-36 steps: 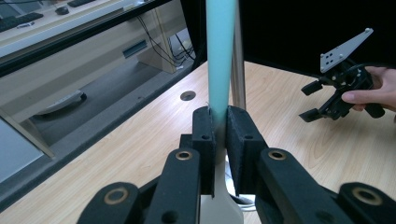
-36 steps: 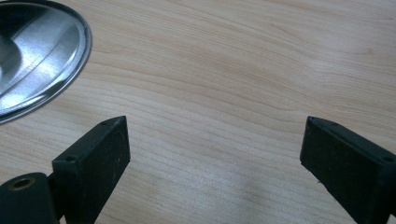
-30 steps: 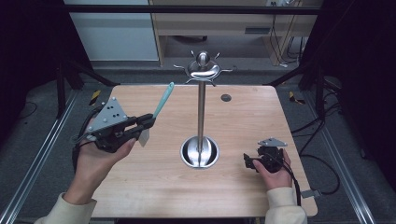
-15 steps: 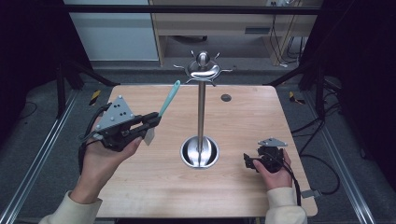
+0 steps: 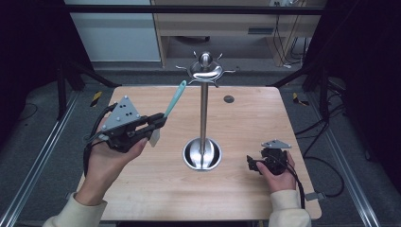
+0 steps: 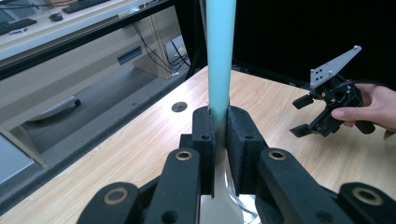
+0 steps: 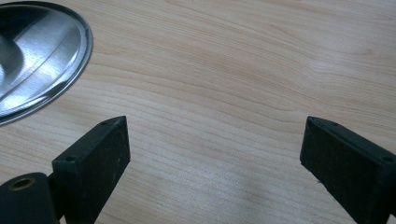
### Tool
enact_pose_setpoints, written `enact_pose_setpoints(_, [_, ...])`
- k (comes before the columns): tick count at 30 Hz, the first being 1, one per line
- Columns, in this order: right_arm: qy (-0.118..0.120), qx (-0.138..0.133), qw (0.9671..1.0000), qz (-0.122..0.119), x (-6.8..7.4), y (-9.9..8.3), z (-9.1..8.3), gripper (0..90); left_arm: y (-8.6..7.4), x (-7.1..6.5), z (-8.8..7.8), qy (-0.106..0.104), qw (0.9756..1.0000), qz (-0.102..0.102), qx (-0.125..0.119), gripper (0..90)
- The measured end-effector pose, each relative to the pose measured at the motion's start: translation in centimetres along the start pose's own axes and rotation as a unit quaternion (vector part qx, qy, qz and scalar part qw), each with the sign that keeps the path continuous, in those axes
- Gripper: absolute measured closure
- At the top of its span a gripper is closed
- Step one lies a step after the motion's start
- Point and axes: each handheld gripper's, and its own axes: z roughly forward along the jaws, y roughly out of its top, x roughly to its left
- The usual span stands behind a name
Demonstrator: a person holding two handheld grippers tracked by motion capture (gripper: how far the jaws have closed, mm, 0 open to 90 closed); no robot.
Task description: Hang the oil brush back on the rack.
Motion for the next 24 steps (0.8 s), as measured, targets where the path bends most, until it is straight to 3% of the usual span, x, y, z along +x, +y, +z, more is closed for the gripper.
enact_pose_setpoints(24, [-0.001, -0.001, 1.0000, -0.002, -0.04, 0.02, -0.04, 9.0, 0.40, -0.19, 0.68, -0.001, 0.9999, -0.005, 0.010, 81.8])
